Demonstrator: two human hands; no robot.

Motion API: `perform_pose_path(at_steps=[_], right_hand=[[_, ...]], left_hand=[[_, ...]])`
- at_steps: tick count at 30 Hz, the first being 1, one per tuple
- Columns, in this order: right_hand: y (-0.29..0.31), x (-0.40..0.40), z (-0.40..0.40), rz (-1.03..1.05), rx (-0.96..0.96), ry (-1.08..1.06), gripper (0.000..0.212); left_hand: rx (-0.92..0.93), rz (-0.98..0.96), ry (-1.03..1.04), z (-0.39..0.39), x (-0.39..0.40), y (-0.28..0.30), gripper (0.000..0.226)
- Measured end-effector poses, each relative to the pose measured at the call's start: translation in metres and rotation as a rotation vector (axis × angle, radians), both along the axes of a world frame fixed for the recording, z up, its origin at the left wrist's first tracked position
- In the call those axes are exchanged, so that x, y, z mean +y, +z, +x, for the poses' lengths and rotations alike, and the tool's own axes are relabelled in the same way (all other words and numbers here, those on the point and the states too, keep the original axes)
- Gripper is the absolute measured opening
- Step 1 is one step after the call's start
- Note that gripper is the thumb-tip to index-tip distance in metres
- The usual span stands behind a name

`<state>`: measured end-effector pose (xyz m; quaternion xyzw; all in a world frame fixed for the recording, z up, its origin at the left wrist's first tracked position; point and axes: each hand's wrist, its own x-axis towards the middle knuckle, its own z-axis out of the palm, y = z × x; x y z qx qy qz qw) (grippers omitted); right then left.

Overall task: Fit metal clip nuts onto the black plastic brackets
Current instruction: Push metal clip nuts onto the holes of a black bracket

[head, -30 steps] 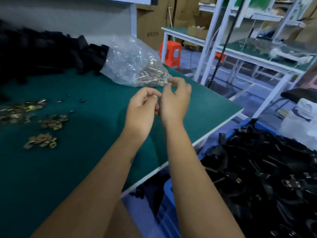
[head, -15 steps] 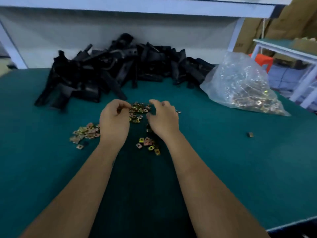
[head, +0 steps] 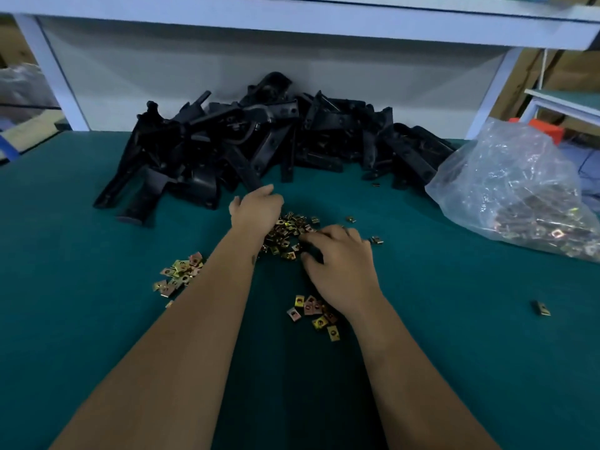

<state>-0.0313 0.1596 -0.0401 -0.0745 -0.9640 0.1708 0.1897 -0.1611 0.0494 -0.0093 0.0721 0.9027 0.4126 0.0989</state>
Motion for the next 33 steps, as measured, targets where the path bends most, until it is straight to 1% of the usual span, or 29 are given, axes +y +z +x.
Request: perform_pose_path(at_steps=[1,2,4,5,6,7,8,9,11,12,13,14,17,18,20,22,23,26,28,29,31,33], right_hand=[[0.0,0.0,0.0,-0.005,0.013,0.004,0.034],[0.0,-0.001,-0.001,-0.009,0.024,0.008,0.032],[0.001,-0.001,-0.002,-0.019,0.044,0.008,0.03],[0.001,-0.001,-0.002,-0.024,0.05,0.006,0.029],[0.001,0.0,-0.002,-0.03,0.053,0.002,0.029],[0.001,0.0,-0.002,-0.037,0.056,-0.002,0.028],[0.002,-0.001,-0.002,-0.049,0.061,-0.006,0.028],[0.004,-0.001,-0.001,-0.073,0.072,-0.011,0.028],[0.008,-0.002,0.0,-0.17,0.128,-0.029,0.028],[0.011,-0.002,0.002,-0.246,0.172,-0.045,0.029],[0.013,-0.002,0.004,-0.334,0.217,-0.064,0.029],[0.016,-0.001,0.006,-0.435,0.257,-0.079,0.029],[0.019,-0.002,0.011,-0.76,0.307,-0.064,0.026],[0.02,-0.003,0.013,-0.832,0.315,-0.039,0.026],[0.02,-0.005,0.014,-0.872,0.34,0.006,0.022],[0.021,-0.008,0.014,-0.826,0.374,0.006,0.011],[0.021,-0.009,0.014,-0.792,0.403,-0.014,0.01],[0.024,-0.009,0.017,-0.72,0.521,-0.103,0.02],[0.025,-0.005,0.021,-0.614,0.581,-0.161,0.012],[0.025,-0.004,0.022,-0.5,0.584,-0.206,0.012],[0.027,-0.002,0.025,-0.204,0.553,-0.262,0.02],[0.028,-0.005,0.025,0.048,0.529,-0.199,0.022]], left_hand=[[-0.014,0.07,0.034,-0.004,-0.001,-0.001,0.026],[-0.015,0.149,0.076,-0.006,-0.001,-0.001,0.022],[-0.023,0.314,0.187,-0.007,0.002,0.001,0.033],[0.03,0.391,0.229,-0.003,0.0,-0.001,0.034],[0.12,0.427,0.25,0.002,-0.002,-0.002,0.03],[0.2,0.441,0.273,0.008,-0.003,-0.001,0.021],[0.256,0.473,0.296,0.015,-0.004,0.002,0.013],[0.271,0.533,0.309,0.021,-0.004,0.005,0.011],[0.175,0.708,0.288,0.037,-0.003,0.007,0.012],[0.115,0.766,0.266,0.046,-0.003,0.006,0.017],[0.076,0.791,0.238,0.055,-0.002,0.002,0.022],[0.062,0.776,0.206,0.063,-0.002,-0.003,0.027],[0.112,0.707,0.103,0.085,-0.002,-0.013,0.038],[0.141,0.687,0.051,0.089,-0.004,-0.015,0.04],[0.204,0.626,-0.055,0.096,-0.007,-0.017,0.044],[0.263,0.539,-0.137,0.102,-0.009,-0.016,0.047],[0.287,0.507,-0.159,0.104,-0.01,-0.016,0.047],[0.31,0.492,-0.128,0.109,-0.008,-0.014,0.042],[0.249,0.618,-0.048,0.109,-0.01,-0.01,0.037],[0.18,0.732,-0.049,0.108,-0.011,-0.008,0.031],[0.019,0.942,-0.168,0.107,-0.014,-0.006,0.016],[-0.075,1.009,-0.285,0.108,-0.012,-0.006,0.034]])
